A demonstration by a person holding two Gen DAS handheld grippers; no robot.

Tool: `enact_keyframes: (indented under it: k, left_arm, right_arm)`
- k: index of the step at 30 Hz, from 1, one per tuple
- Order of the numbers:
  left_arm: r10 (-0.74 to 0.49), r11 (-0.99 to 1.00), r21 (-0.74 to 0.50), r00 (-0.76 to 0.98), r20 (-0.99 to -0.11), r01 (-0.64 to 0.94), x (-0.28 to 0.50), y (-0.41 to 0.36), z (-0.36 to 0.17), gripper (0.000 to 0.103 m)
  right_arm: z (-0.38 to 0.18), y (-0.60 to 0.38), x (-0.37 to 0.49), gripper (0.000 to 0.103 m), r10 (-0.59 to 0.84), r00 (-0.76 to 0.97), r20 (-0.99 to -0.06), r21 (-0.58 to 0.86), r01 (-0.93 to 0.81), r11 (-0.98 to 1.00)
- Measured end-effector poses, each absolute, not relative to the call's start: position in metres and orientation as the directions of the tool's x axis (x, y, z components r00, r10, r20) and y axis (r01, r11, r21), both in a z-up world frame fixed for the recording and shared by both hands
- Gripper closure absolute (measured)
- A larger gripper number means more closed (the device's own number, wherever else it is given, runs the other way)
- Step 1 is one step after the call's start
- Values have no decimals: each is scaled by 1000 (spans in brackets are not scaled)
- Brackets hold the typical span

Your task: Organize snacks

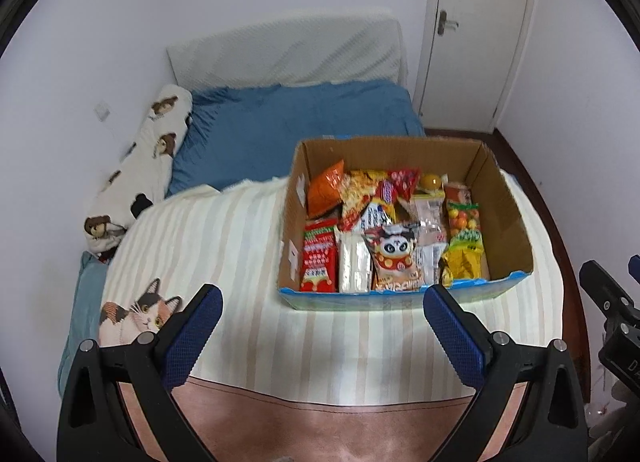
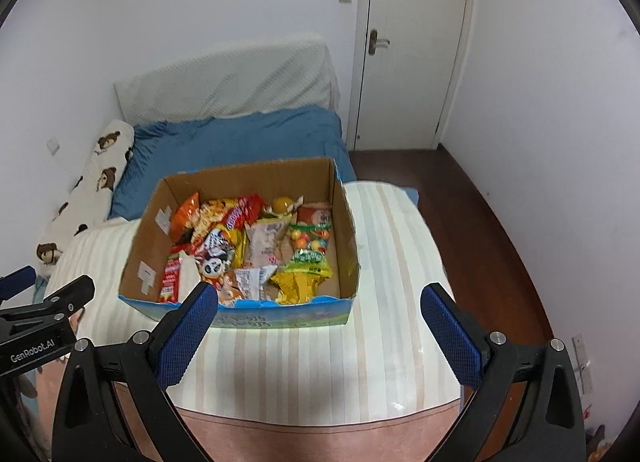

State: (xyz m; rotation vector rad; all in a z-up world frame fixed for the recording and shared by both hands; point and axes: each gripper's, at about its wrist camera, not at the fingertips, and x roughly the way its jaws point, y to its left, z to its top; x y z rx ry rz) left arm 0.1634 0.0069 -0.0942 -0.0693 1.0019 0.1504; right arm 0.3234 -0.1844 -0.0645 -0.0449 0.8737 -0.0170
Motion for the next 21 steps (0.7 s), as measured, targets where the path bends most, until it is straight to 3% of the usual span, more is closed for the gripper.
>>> enact_keyframes:
  k: [21]
  left_arm:
    - [39,993,-16,469,-883,-114,199,-6,-111,0]
  right_arm:
    - [-88,-189,356,0,-22,543,-839,-44,-28,999]
